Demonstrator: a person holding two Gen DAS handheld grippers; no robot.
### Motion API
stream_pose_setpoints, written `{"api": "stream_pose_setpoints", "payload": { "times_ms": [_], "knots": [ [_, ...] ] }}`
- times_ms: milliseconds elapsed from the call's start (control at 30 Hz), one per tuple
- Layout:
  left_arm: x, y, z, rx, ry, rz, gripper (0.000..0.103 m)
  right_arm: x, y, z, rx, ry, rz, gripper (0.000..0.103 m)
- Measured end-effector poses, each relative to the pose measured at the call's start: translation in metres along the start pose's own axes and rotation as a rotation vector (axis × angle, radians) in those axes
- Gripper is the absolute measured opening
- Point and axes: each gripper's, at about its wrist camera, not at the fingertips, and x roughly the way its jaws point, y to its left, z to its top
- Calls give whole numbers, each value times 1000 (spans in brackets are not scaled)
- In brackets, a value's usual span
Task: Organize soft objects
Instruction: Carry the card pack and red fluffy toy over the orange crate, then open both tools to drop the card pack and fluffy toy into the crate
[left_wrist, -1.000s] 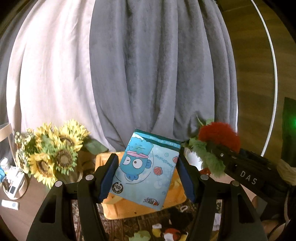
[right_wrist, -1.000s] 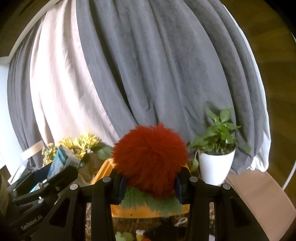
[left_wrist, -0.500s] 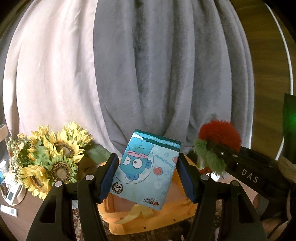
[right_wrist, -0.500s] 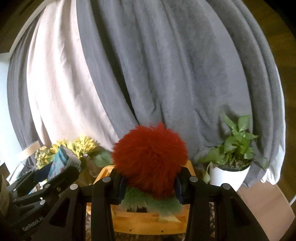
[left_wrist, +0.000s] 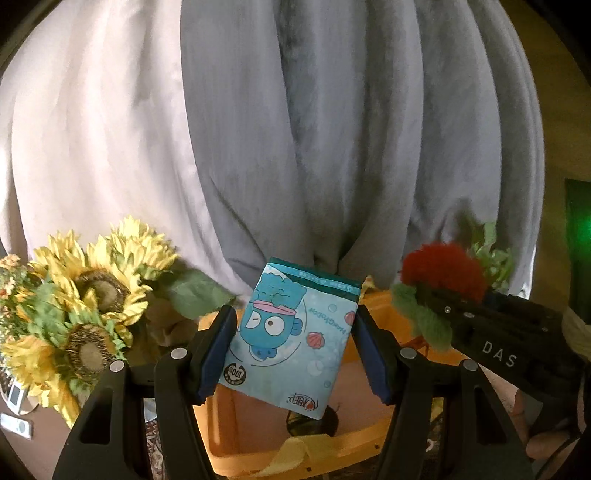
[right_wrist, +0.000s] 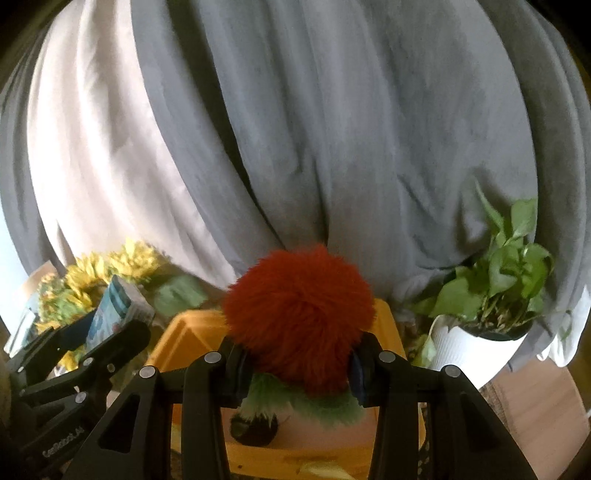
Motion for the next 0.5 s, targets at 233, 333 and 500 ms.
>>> {"api": "stream_pose_setpoints", "payload": {
  "times_ms": [233,333,500],
  "knots": [
    [34,2,-9,11,82,15,63,39,-4,-11,-6,101,-17,43],
    [50,3,-11,20,123,21,63,52,-6,-16,-4,147,-22,43],
    [71,6,-17,3,194,15,63,68,-10,-21,2,205,-26,44]
  ]
}}
